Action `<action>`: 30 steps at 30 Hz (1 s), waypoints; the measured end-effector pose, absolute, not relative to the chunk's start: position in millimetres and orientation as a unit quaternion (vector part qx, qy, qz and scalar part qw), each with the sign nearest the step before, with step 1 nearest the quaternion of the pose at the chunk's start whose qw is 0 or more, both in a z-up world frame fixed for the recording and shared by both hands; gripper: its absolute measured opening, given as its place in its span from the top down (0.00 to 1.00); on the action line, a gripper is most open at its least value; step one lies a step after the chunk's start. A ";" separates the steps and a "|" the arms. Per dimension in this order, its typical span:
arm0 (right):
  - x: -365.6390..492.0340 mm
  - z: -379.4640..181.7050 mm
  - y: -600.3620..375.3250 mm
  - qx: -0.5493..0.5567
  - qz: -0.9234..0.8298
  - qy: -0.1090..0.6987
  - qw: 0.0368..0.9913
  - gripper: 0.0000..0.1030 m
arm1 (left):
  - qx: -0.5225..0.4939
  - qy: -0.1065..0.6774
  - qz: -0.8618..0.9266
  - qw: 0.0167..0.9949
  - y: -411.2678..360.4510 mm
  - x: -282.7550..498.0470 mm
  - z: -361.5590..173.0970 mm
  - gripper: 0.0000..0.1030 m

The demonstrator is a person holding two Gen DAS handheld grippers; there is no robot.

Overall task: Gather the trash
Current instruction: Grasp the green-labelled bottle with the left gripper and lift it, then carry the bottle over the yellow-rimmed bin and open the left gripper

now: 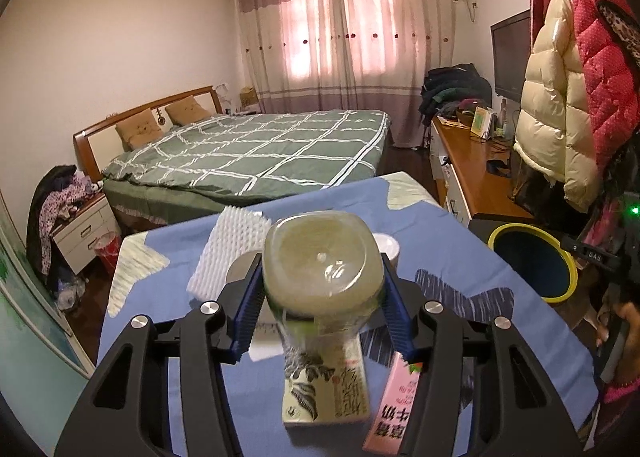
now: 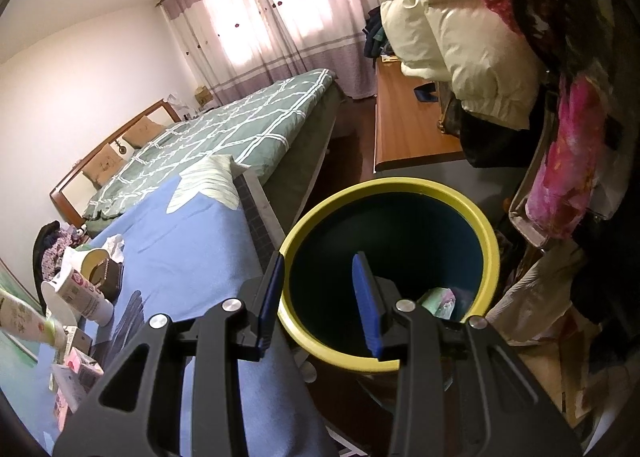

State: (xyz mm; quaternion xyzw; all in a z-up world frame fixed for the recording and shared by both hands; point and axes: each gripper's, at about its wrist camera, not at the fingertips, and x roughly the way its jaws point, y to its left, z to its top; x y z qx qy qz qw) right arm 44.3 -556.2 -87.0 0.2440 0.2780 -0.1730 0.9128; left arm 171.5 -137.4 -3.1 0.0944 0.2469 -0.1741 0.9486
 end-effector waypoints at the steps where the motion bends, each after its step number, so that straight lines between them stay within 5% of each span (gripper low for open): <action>1: 43.4 -86.2 -557.0 0.246 -0.173 0.276 0.913 0.67 | 0.097 0.246 -0.175 0.949 -140.9 172.6 -1.1 0.49; 20: 13.2 -78.1 -590.5 0.270 -0.189 0.252 0.910 0.67 | 0.135 0.209 -0.270 0.930 -266.7 174.9 50.5 0.50; 30: -16.1 -83.7 -621.0 0.288 -0.219 0.242 0.900 0.67 | 0.117 0.260 -0.365 0.886 -402.9 162.4 13.1 0.50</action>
